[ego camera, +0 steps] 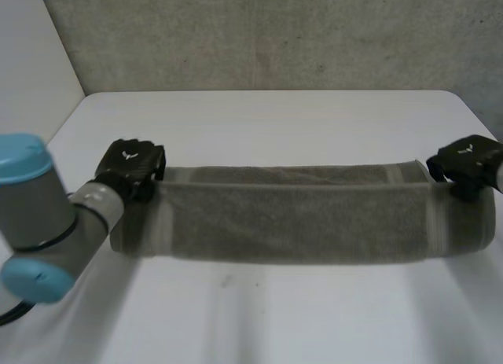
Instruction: Fold the towel.
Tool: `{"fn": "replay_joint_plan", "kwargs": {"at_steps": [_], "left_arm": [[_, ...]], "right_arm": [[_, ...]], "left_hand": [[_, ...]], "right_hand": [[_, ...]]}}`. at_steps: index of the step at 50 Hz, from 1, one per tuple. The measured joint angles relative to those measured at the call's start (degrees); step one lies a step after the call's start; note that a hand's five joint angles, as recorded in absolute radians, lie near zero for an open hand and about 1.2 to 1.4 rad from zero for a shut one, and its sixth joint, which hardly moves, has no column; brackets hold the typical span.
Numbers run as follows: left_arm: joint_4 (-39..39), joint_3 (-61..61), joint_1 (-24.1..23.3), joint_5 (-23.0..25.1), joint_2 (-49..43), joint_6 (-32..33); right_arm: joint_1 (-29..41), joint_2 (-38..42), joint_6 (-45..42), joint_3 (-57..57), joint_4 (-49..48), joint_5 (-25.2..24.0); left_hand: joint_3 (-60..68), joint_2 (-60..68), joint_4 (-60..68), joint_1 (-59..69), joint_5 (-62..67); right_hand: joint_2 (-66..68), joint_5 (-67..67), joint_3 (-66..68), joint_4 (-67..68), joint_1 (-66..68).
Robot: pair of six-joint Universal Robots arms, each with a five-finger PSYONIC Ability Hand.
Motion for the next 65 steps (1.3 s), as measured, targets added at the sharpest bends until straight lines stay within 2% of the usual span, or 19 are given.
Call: {"fn": "replay_joint_plan", "kwargs": {"at_steps": [10,11,12,13,14,15,16,19,21,25,29,32,41,48,54,58,60,62,65], "left_arm": [[-0.24,17.31,-0.74,-1.69,-15.45,-0.23],[-0.2,17.93,-0.78,-1.74,-16.06,-0.25],[-0.09,18.98,-0.84,-1.79,-17.13,-0.31],[0.04,19.81,-0.94,-1.76,-17.97,-0.35],[0.09,20.11,-1.0,-1.74,-18.29,-0.37],[0.29,20.71,-1.17,-1.7,-18.95,-0.4],[0.49,21.1,-1.38,-1.68,-19.43,-0.41],[1.02,21.14,-2.0,-1.71,-19.55,-0.49],[1.3,20.53,-2.45,-1.79,-18.99,-0.61],[1.69,17.49,-3.13,-1.94,-15.71,-1.33],[1.71,11.04,-3.36,-2.01,-9.18,-3.24],[1.7,5.34,-3.34,-1.93,-3.9,-4.83],[3.42,-6.97,-3.27,-1.73,5.47,-6.83],[5.84,-10.37,-3.21,-1.79,6.89,-6.96],[7.39,-10.98,-3.18,-1.85,6.33,-6.93],[7.68,-11.05,-3.16,-1.85,5.97,-6.92],[7.72,-11.18,-3.14,-1.83,5.91,-6.91],[7.72,-11.31,-3.11,-1.81,5.91,-6.91],[7.71,-11.51,-3.05,-1.81,6.01,-6.91]], "right_arm": [[5.14,13.32,4.24,-15.67,-6.72,6.39],[5.37,13.88,4.33,-16.29,-7.3,6.64],[5.86,15.05,4.53,-17.56,-8.66,7.29],[6.28,15.9,4.73,-18.43,-9.69,7.76],[6.53,16.38,4.87,-18.89,-10.3,8.04],[7.04,17.32,5.26,-19.74,-11.52,8.65],[7.51,18.05,5.76,-20.36,-12.52,9.31],[8.26,18.9,7.3,-20.84,-13.76,10.76],[8.66,18.78,8.6,-20.43,-13.98,11.77],[9.43,16.11,11.48,-16.88,-13.44,13.41],[9.68,9.66,13.22,-8.76,-12.83,13.8],[9.59,3.85,13.45,-1.25,-13.07,13.49],[7.11,-5.87,12.61,15.14,-16.34,11.32],[3.25,-7.41,12.25,22.31,-20.3,8.51],[1.43,-4.81,10.66,24.46,-25.09,7.64],[0.45,-2.25,8.18,24.21,-27.55,8.18],[-0.45,-0.86,6.39,23.78,-28.37,8.8],[-1.31,0.03,4.97,23.33,-28.72,9.58],[-3.01,0.72,2.68,22.17,-29.27,11.86]], "left_hand": [[-0.22,-0.23,-0.23,-0.63,-0.16],[-3.9,-3.84,-2.72,-3.24,-2.28],[-15.41,-15.49,-15.59,-14.32,-14.75],[-24.38,-24.69,-24.65,-23.48,-24.34],[-31.64,-32.15,-30.6,-30.76,-30.7],[-40.95,-41.33,-41.19,-40.02,-41.59],[-44.86,-44.98,-44.64,-43.86,-44.45],[-55.25,-55.24,-55.17,-54.12,-54.21],[-57.01,-57.08,-57.11,-55.62,-55.53],[-59.65,-59.66,-59.81,-58.18,-57.2],[-60.07,-60.08,-60.25,-58.63,-57.3],[-60.11,-60.19,-60.28,-58.69,-57.41],[-60.13,-60.24,-60.33,-58.71,-57.44],[-60.14,-60.25,-60.33,-58.71,-57.46],[-60.14,-60.26,-60.34,-58.71,-57.46],[-60.14,-60.26,-60.34,-58.71,-57.46],[-60.14,-60.27,-60.34,-58.71,-57.46],[-60.15,-60.27,-60.34,-58.71,-57.46],[-60.15,-60.27,-60.36,-58.71,-57.46]], "right_hand": [[-0.17,-0.44,-0.37,-0.34,-0.32],[-0.18,-0.58,-0.57,-0.5,-0.35],[-5.35,-6.28,-5.85,-5.99,-6.64],[-14.62,-15.6,-14.82,-14.98,-14.62],[-19.54,-19.24,-19.62,-19.72,-19.39],[-33.99,-33.74,-32.43,-32.5,-33.61],[-44.43,-45.84,-43.8,-43.76,-45.03],[-60.73,-62.88,-61.08,-60.74,-60.88],[-62.08,-63.82,-62.94,-61.92,-63.07],[-62.09,-63.82,-62.94,-61.93,-63.66],[-62.09,-63.82,-62.94,-61.93,-63.67],[-62.09,-63.82,-62.94,-61.93,-63.67],[-62.09,-63.82,-62.94,-61.94,-63.67],[-53.47,-53.11,-53.66,-53.56,-53.57],[-48.74,-48.54,-48.99,-48.63,-49.01],[-31.81,-32.64,-32.8,-32.61,-32.82],[-12.88,-14.53,-14.44,-14.28,-14.27],[-1.81,-3.63,-3.23,-3.15,-3.05],[-0.03,-1.07,-0.15,0.05,-1.51]]}}
